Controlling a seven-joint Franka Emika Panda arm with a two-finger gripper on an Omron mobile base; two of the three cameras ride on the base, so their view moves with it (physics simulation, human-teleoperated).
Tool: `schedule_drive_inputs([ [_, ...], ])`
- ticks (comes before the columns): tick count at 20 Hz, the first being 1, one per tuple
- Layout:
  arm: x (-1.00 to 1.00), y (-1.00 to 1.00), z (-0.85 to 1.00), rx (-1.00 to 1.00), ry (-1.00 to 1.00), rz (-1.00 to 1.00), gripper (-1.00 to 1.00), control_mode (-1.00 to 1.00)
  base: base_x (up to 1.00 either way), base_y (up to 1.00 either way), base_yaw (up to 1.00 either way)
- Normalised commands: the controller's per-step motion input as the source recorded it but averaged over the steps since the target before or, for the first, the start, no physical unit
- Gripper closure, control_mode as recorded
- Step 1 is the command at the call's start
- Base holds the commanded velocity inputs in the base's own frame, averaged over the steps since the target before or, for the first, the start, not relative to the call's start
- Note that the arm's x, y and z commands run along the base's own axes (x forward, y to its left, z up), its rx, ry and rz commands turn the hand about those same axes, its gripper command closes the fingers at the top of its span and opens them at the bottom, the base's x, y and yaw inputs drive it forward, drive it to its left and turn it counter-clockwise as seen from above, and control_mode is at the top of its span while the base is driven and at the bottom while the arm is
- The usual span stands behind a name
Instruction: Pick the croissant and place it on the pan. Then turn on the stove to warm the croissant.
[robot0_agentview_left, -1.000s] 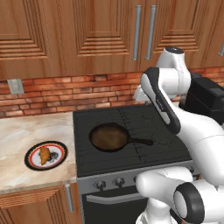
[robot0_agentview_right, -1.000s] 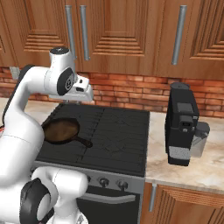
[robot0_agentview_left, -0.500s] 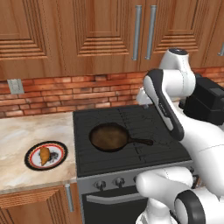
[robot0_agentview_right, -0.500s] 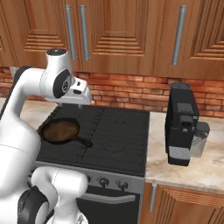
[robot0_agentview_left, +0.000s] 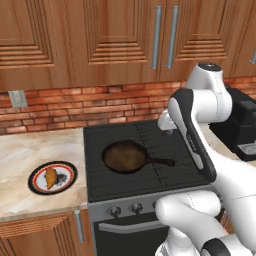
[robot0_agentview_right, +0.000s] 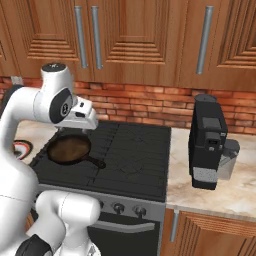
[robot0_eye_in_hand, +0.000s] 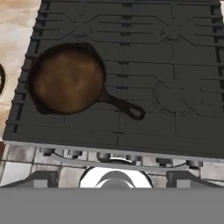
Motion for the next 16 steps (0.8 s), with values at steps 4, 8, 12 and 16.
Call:
schedule_drive_inputs([
  [4,-0.41,0.33,-0.14,0.00,0.00,0.00,-1.00,-1.00,0.00,0.00,0.00],
  [8,-0.32,0.34,-0.13,0.00,0.00,0.00,-1.00,-1.00,0.00,0.00,0.00],
  [12,-0.18,0.32,-0.09,0.00,0.00,0.00,-1.00,-1.00,0.00,0.00,0.00],
  [16,-0.06,0.33,-0.06,0.00,0.00,0.00,-1.00,-1.00,0.00,0.00,0.00],
])
